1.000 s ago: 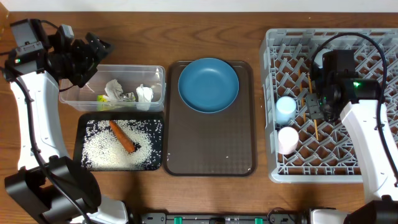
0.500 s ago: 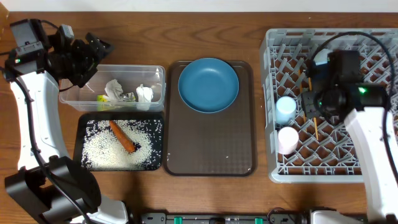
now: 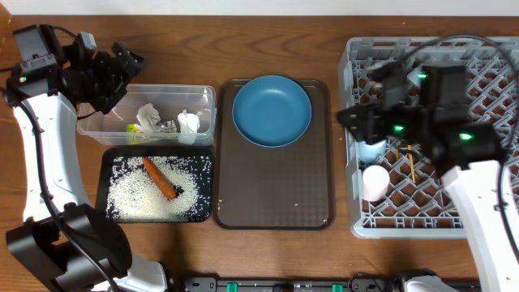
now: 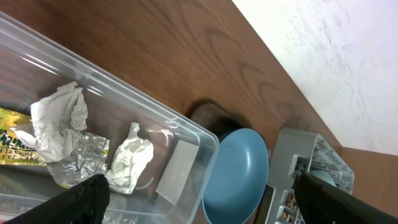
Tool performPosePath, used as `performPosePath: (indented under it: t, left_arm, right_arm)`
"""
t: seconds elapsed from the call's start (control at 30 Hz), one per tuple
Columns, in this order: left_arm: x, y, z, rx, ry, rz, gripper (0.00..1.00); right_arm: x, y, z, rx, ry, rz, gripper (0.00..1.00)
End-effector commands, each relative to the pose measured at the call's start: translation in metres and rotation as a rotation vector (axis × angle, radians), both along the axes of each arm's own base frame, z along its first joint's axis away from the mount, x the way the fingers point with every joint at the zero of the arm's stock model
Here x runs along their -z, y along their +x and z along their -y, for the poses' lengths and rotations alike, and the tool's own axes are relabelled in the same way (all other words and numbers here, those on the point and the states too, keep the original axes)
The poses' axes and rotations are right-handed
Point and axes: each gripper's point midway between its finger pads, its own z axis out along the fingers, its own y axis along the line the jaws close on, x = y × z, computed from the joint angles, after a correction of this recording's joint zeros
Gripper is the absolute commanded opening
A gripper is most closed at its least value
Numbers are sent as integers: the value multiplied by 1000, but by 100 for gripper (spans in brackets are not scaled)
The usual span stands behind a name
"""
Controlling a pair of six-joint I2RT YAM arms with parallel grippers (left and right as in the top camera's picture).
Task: Sort waste into correct bins and load items into the dishwasher rack
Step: 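Move the right gripper to the blue plate and grasp its rim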
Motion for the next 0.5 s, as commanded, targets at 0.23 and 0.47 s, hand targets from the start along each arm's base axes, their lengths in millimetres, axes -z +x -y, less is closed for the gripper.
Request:
performPosePath:
  t: [0.23,0.47]
  left_arm:
    - [7,-1,-4,-13,3,-20,96]
    - [7,-1,-4,-13,3,-20,96]
  right_arm:
    - [52,5,-98,-68,-191,29,52]
    - [116,13,-143,-80,-382,75,56]
